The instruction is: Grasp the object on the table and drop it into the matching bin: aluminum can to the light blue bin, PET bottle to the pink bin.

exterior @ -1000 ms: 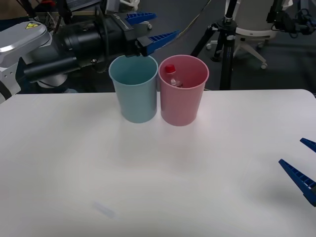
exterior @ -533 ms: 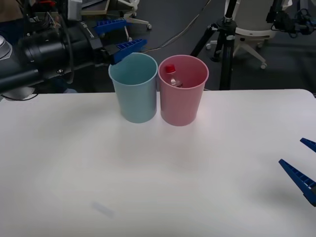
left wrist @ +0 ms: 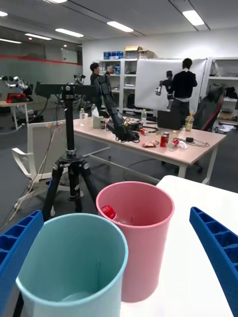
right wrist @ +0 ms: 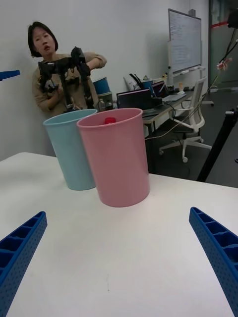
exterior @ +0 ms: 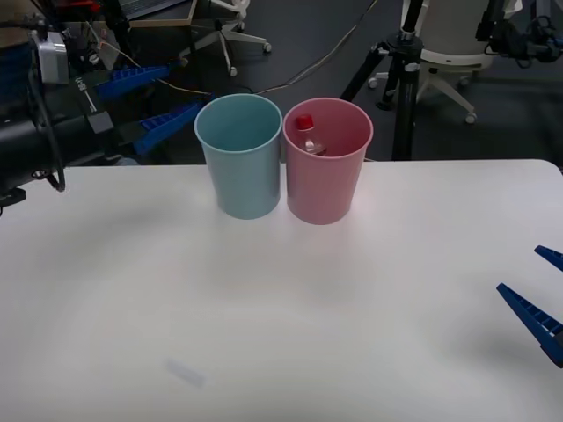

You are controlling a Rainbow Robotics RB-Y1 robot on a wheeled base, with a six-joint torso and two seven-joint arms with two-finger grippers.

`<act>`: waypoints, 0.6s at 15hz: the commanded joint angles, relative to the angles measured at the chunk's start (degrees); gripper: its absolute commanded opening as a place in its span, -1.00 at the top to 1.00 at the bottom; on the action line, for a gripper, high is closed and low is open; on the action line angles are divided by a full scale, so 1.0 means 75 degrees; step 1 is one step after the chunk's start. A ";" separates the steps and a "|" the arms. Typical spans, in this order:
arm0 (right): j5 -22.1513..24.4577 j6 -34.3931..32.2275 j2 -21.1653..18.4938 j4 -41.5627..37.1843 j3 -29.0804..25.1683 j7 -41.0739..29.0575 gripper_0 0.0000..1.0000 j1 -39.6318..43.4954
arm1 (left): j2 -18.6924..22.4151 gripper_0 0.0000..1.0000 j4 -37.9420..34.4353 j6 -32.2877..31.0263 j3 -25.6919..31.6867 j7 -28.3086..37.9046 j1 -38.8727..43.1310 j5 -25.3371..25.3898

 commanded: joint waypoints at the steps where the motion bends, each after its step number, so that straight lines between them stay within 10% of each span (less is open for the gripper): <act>1: 0.0000 0.0000 0.0000 0.0000 0.0000 0.0000 -1.00 0.0000 | -0.0229 -1.00 -0.0702 -0.0025 0.1065 0.0103 0.1311 -0.0498; 9: 0.0000 0.0000 0.0000 0.0000 0.0000 0.0000 -1.00 0.0000 | -0.3205 -1.00 -0.1886 -0.1502 0.4370 0.1603 0.3631 -0.3920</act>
